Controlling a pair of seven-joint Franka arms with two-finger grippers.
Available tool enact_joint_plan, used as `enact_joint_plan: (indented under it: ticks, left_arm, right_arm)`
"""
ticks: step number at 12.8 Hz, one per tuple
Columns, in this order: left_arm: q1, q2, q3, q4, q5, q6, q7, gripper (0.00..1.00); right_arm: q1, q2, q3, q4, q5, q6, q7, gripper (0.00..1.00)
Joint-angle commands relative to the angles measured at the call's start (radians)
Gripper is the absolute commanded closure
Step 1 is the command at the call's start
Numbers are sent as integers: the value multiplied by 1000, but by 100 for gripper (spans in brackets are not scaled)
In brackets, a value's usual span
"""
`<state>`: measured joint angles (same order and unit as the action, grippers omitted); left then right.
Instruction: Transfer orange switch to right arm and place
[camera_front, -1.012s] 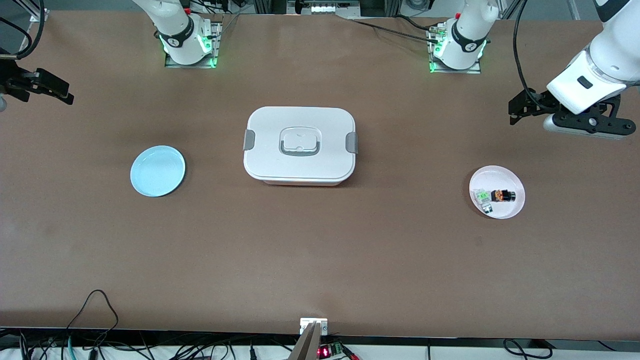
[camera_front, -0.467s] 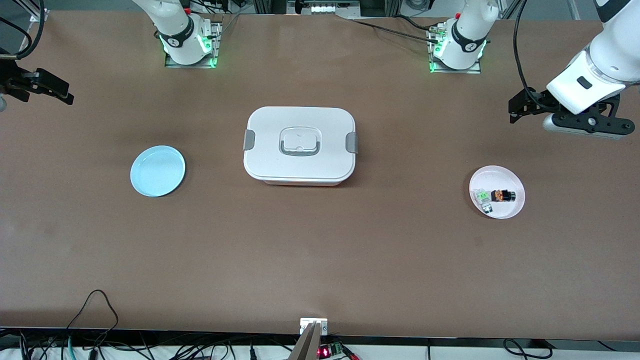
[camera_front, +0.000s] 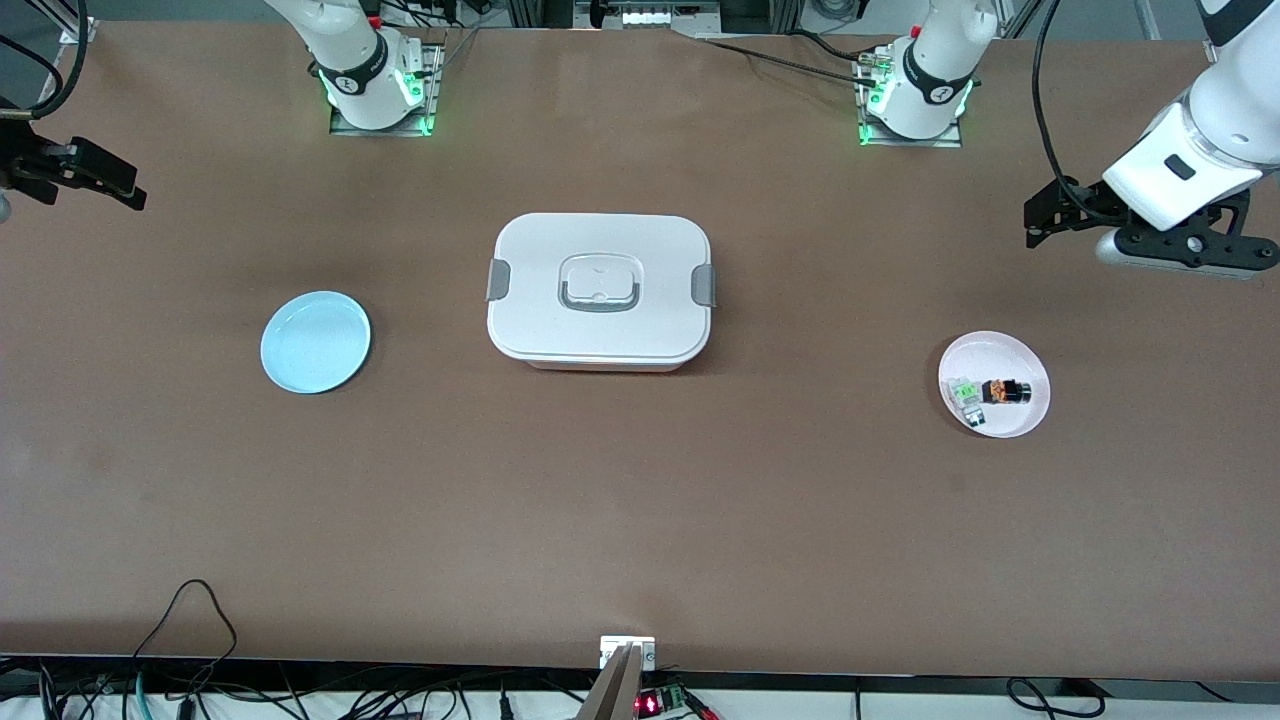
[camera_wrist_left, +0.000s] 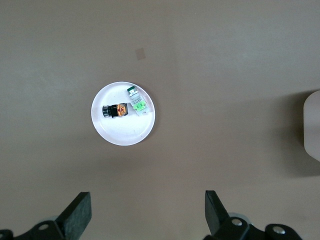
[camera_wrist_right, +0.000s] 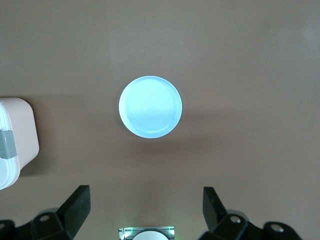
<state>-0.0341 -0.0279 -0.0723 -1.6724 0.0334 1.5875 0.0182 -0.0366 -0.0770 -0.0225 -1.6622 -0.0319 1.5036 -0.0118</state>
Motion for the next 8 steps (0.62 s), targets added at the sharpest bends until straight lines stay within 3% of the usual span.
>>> enact_joint_plan:
  ticks: [1,8]
  left_arm:
    - [-1,6,2,20,20,-20,-11,0]
    - [8,6,0,20,20,-35,-11,0]
  right_arm:
    - [-5,-12,-4,1,7,-5,-10,0]
    - [-5,8,-2,4,17,7,-10,0]
